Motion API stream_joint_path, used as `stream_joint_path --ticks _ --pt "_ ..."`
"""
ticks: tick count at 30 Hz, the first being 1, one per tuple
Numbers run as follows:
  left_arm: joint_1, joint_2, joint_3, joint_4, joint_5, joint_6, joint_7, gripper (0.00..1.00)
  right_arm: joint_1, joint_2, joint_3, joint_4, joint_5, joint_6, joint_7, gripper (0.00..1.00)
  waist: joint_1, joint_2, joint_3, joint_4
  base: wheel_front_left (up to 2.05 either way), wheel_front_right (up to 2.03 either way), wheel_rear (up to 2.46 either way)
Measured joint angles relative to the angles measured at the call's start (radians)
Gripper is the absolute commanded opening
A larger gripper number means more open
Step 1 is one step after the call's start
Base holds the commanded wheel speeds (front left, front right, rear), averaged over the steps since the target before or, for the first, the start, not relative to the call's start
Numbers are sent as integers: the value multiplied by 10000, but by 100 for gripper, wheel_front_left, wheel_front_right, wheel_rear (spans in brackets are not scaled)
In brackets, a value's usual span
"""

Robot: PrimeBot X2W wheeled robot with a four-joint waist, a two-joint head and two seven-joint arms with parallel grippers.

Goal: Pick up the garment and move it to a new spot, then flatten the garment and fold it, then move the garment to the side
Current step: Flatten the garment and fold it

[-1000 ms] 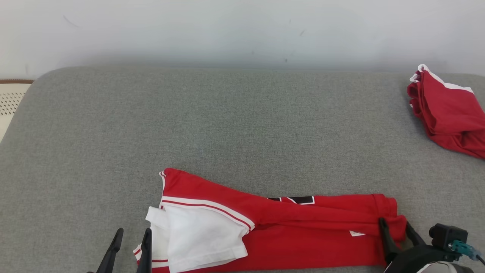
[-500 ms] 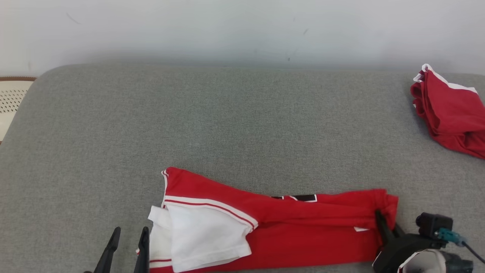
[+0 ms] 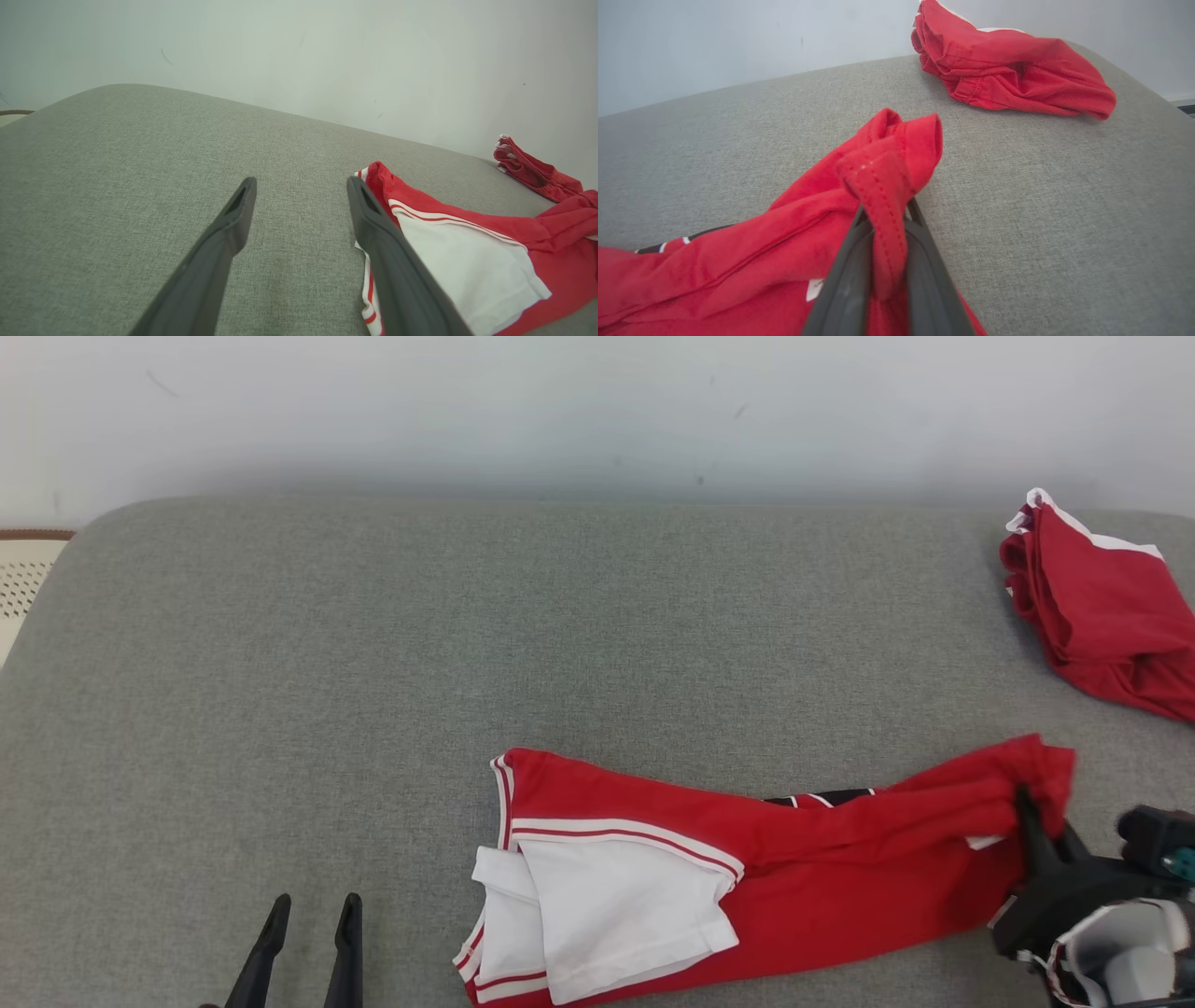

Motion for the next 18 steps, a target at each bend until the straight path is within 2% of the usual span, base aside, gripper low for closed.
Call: stream_joint_path --ticks 5,12,18 --pt "-1 -8 121 10 0 0 0 100 191 330 920 -1453 1014 -2 550 0 0 0 -44 -59 0 0 0" --pt "-10 -12 188 12 -86 59 0 100 705 408 2378 -3758 2621 -6 1613 0 0 0 -187 22 0 0 0" --pt "-6 -13 194 61 -151 100 0 100 1003 842 3492 -4980 3557 -8 2082 0 0 0 -310 278 0 0 0"
